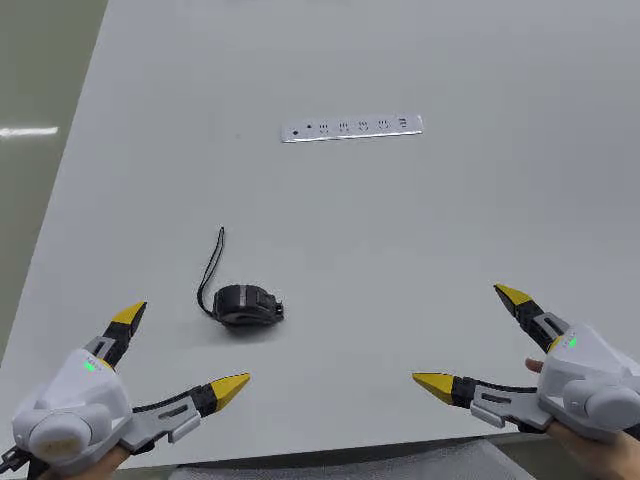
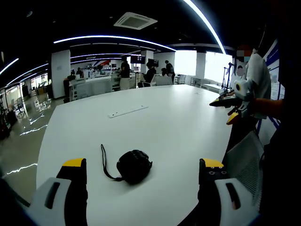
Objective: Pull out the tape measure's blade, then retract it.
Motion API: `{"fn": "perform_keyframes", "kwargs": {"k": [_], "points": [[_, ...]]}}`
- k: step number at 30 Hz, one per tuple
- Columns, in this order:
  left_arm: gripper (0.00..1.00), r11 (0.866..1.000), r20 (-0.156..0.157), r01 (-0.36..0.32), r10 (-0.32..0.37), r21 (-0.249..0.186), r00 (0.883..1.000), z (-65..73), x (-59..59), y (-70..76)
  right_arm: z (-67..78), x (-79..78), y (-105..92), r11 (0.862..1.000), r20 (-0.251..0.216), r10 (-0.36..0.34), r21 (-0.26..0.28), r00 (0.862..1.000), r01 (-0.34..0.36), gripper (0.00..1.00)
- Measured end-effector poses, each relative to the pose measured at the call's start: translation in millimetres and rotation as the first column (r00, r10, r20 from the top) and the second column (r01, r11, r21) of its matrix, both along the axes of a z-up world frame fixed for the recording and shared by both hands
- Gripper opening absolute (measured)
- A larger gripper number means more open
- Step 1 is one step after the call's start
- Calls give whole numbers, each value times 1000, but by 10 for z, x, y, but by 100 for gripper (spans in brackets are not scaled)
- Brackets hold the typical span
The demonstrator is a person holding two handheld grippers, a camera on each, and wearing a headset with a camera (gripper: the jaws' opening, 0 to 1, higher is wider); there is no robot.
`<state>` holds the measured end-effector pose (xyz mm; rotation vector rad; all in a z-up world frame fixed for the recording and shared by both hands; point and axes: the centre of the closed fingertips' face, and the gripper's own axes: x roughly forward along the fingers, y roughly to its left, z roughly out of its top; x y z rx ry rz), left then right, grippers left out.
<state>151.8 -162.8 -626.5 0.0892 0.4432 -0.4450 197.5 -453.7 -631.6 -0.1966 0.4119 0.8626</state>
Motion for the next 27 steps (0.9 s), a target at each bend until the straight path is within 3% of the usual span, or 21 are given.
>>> {"fn": "perform_keyframes", "kwargs": {"k": [11, 27], "points": [[98, 1000, -9, 25, -25, 19, 1000, -34, 53, -26, -20, 29, 4, 1000, -4, 4, -5, 1000, -4, 100], [93, 998, -13, 42, -41, 41, 999, -111, 263, 9, -107, 93, 68, 997, -21, 61, -37, 998, -62, 99]]}}
